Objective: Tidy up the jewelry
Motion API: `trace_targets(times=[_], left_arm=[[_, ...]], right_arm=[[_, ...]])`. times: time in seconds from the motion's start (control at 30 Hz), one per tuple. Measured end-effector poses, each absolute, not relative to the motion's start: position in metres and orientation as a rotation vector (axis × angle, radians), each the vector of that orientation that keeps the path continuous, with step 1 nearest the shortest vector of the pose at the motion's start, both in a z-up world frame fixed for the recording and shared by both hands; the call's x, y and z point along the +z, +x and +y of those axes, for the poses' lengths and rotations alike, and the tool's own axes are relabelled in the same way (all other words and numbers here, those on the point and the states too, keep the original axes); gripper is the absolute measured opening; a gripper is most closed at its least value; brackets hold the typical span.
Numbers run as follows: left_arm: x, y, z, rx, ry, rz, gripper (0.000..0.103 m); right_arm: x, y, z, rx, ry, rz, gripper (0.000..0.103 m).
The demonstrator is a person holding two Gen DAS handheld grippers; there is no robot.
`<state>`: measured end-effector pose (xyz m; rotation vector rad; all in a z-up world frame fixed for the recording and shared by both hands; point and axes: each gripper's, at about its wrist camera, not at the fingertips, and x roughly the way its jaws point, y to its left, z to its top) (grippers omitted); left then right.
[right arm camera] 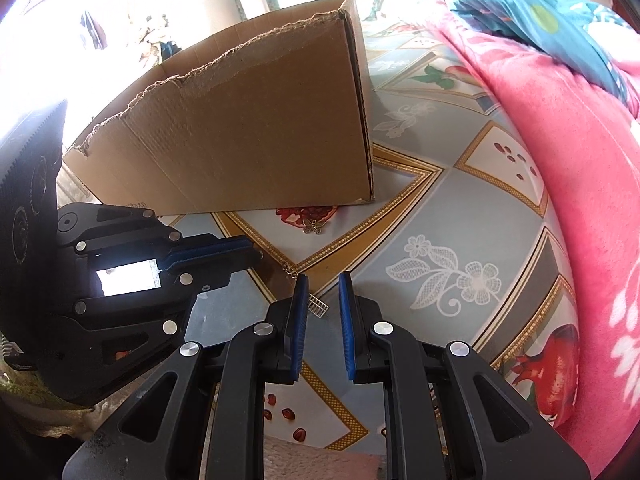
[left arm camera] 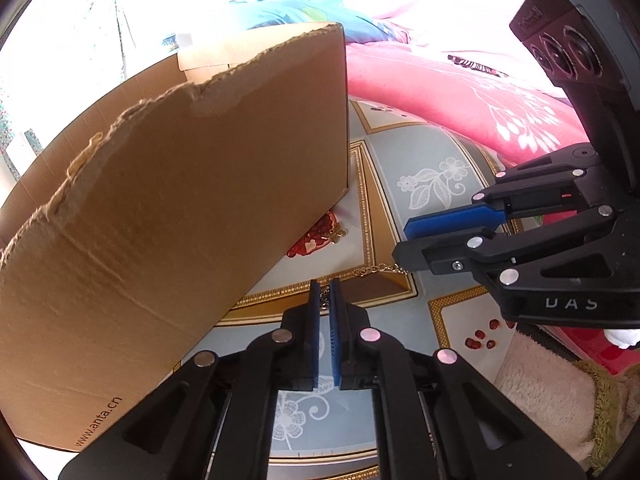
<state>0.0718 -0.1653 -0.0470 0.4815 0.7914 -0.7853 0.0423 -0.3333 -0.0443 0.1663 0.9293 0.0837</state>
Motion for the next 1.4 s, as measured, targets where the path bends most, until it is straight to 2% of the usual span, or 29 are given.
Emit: trace_targets(times=[0.4, 0.93, 1.4], left_arm=[[-0.033, 0.066, -0.138, -0.743, 0.398, 0.790, 0.002], [-0.026, 0.062, -0.086, -0.641, 0.295, 0.797, 0.002], [-0.025, 0.061, -0.080, -0.660, 0.274, 0.788, 0.002]], right_arm=[[-0.034, 0.019, -0.341, 0.086, 0.195, 0.878, 0.014], [-0.047, 0.031, -0.304, 0.193, 0.212, 0.947, 0.015], [-0.039, 0.044, -0.274, 0.071, 0.043, 0.966, 0.018]])
